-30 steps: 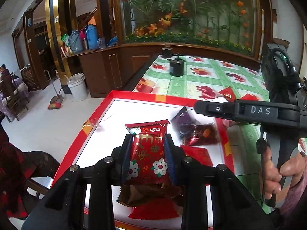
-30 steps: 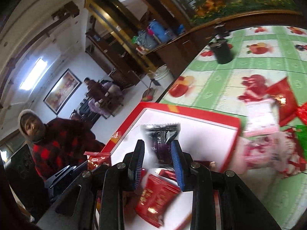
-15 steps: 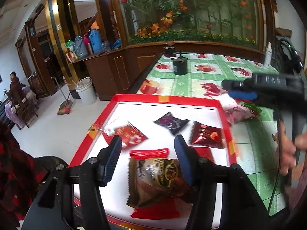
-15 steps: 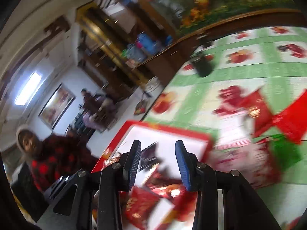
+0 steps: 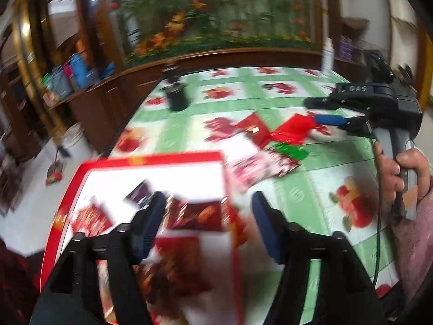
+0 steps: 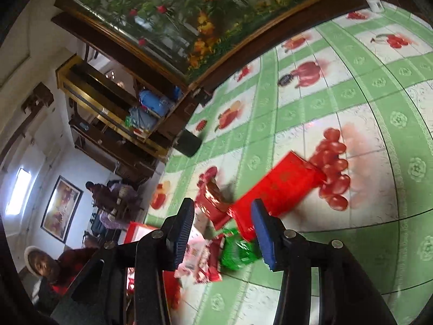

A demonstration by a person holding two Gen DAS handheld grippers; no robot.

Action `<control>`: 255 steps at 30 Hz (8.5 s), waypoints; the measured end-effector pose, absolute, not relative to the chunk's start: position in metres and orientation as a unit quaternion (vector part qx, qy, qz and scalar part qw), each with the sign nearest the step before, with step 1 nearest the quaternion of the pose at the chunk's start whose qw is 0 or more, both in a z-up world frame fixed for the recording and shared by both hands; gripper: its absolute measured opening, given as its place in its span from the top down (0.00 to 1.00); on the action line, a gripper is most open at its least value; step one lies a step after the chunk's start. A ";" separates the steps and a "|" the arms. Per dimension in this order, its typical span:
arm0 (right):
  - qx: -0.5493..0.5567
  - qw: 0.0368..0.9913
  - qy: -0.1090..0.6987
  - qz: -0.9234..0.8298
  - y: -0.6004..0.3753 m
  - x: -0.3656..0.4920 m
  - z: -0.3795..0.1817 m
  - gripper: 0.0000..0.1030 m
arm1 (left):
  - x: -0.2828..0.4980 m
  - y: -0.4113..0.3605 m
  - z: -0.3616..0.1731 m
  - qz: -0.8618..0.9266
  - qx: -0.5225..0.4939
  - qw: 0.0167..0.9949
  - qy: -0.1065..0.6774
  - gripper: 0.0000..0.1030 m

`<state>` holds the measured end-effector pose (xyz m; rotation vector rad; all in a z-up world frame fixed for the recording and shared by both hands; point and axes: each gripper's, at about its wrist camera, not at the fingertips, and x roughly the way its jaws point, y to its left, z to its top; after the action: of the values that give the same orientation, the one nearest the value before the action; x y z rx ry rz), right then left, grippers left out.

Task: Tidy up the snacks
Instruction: 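Grasp the red-white striped candy with the right gripper while the left grasps the pink Lotso bag, then carry both snacks over the white tray and open both grippers to drop them, then grasp the small green packet with the right gripper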

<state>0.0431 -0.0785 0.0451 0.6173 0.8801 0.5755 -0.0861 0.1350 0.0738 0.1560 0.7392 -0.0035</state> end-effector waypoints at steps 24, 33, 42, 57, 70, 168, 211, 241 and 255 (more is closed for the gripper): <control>0.328 0.797 0.429 0.272 -0.091 0.041 0.043 0.54 | 0.049 0.081 0.007 0.001 -0.014 0.881 0.472 0.28; 0.331 0.797 0.435 0.257 -0.096 0.043 0.040 0.52 | 0.004 0.033 0.008 -0.090 0.036 0.884 0.457 0.28; 0.303 0.823 0.414 0.245 -0.121 0.035 0.058 0.48 | -0.059 0.045 0.031 -0.124 -0.012 0.882 0.454 0.28; 0.035 0.806 0.491 0.329 -0.038 -0.010 0.038 0.46 | -0.105 0.070 0.034 -0.104 0.033 0.895 0.433 0.28; -0.119 0.842 0.463 0.251 -0.013 -0.030 0.023 0.73 | -0.085 0.062 0.032 -0.111 0.068 0.887 0.443 0.27; 0.238 0.776 0.415 0.412 0.022 -0.024 0.060 0.74 | -0.122 0.177 0.074 0.018 -0.015 0.938 0.346 0.67; 0.183 0.775 0.414 0.441 0.113 -0.041 0.051 0.56 | -0.138 0.233 0.069 0.120 -0.012 0.936 0.330 0.53; 0.043 0.874 0.484 0.027 -0.053 -0.047 0.021 0.50 | -0.158 0.161 0.068 0.020 0.024 0.940 0.339 0.43; -0.051 0.873 0.479 0.076 -0.067 -0.008 0.022 0.63 | -0.126 0.134 0.078 -0.015 0.044 0.931 0.361 0.43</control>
<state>-0.0077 -0.0672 0.0215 -0.1058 1.0012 0.1579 -0.1259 0.1345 0.0777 0.0903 0.7392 -0.0307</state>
